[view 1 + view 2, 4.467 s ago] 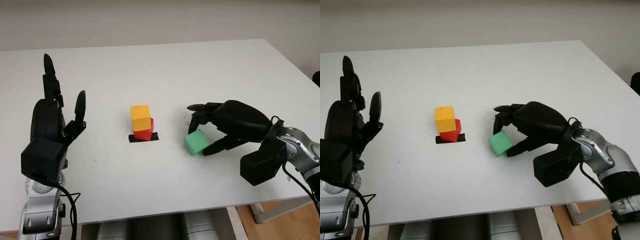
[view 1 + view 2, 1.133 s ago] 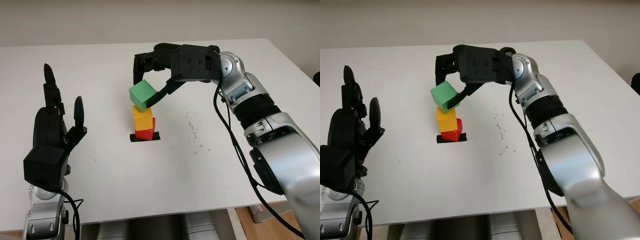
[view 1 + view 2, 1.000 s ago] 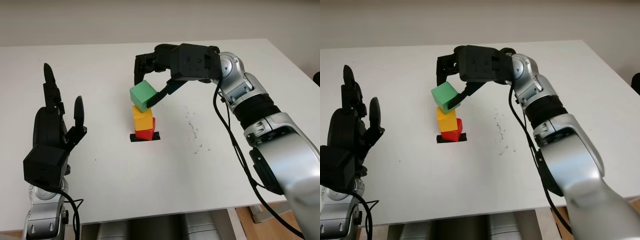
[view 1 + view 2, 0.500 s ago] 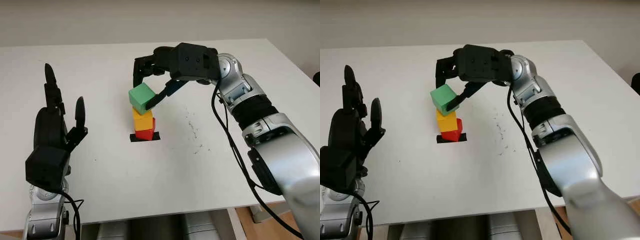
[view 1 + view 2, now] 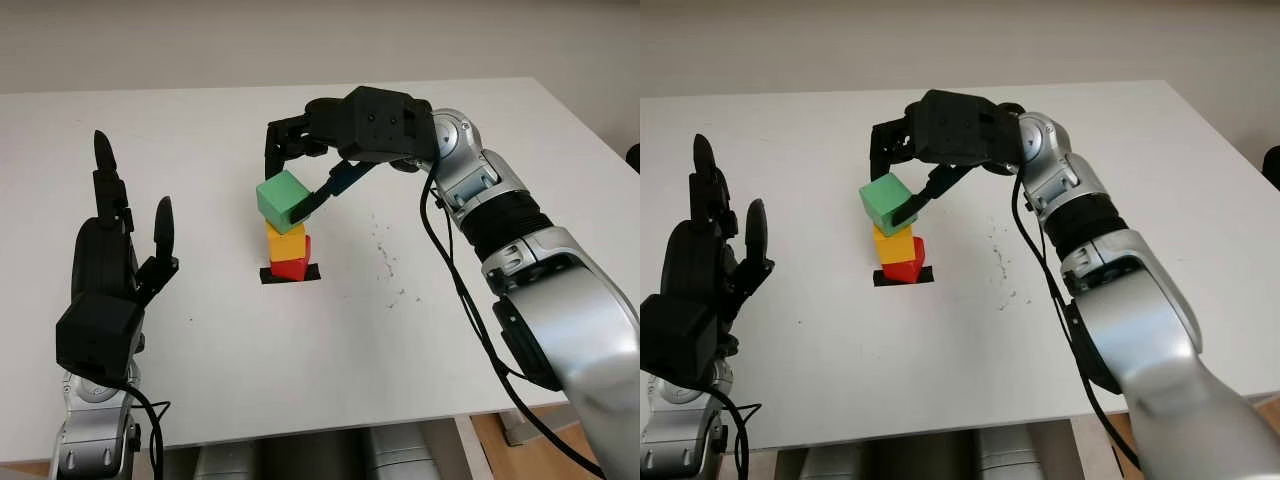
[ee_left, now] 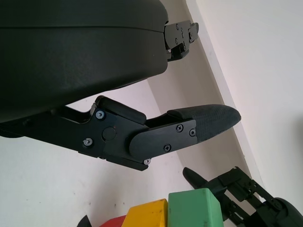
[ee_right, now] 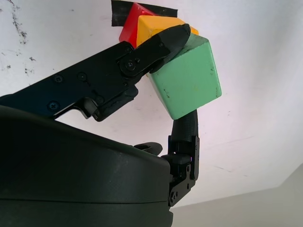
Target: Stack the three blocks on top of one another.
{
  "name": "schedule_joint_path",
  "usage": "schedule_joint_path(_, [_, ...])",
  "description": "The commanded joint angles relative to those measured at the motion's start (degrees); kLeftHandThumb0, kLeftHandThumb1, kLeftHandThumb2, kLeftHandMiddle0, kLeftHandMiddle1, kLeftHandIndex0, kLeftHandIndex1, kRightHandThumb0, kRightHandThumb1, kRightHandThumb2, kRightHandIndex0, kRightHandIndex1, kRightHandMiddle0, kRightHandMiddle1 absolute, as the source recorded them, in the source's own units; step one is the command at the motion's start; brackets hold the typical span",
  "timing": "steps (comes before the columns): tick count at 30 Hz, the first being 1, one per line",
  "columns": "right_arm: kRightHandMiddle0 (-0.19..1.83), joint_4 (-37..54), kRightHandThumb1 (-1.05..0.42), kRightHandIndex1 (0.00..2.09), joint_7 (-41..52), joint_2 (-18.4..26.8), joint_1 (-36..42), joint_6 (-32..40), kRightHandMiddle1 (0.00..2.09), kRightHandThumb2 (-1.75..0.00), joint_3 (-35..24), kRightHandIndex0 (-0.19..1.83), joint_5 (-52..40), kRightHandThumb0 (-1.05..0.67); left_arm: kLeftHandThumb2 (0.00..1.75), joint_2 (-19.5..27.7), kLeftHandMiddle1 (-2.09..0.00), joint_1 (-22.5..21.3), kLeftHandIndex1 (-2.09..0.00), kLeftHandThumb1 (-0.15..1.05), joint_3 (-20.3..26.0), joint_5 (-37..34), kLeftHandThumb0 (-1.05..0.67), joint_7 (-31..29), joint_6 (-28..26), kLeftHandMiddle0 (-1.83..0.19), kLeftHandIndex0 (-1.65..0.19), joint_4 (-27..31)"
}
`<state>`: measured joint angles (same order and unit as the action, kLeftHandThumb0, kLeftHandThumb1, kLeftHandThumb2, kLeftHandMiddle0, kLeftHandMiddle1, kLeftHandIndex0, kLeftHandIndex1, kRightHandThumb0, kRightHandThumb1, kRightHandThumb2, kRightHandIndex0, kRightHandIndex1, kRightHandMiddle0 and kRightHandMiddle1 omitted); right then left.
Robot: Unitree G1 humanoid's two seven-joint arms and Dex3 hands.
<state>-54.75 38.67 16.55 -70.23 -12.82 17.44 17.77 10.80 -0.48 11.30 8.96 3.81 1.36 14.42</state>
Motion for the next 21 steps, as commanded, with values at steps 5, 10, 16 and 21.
schedule_joint_path(5, [0.36,0.1,-0.93,0.05,-0.4,-0.2,-0.1,0.0,1.60,-0.05,0.3,0.35,0.6,-0.44,0.66,-0.2,0.00,0.3,0.00,1.05,-0.4,0.2,-0.80,0.1,-0.5,0.19,0.19,1.4])
schedule_joint_path(10, [0.35,0.5,-0.92,0.05,-1.6,0.1,0.6,-2.0,1.59,-0.05,0.9,0.35,1.6,-0.46,0.66,0.2,0.00,0.4,0.00,1.05,-0.4,0.4,-0.80,-0.4,-0.5,0.19,0.19,1.2])
schedule_joint_path(16, [0.28,0.4,-0.93,0.03,-1.0,0.1,0.5,-2.4,1.44,-0.05,1.0,0.30,2.1,-0.52,0.65,-0.1,0.00,0.4,0.00,1.05,-0.4,0.0,-0.79,-0.4,-0.6,0.19,0.19,1.1])
schedule_joint_path(21, [0.04,1.1,-0.92,0.02,1.4,0.3,0.5,-1.8,0.93,-0.05,0.7,0.17,1.4,-0.62,0.65,-0.2,0.00,0.4,0.00,1.05,-0.5,0.4,-0.79,-0.1,-0.5,0.19,0.19,1.0])
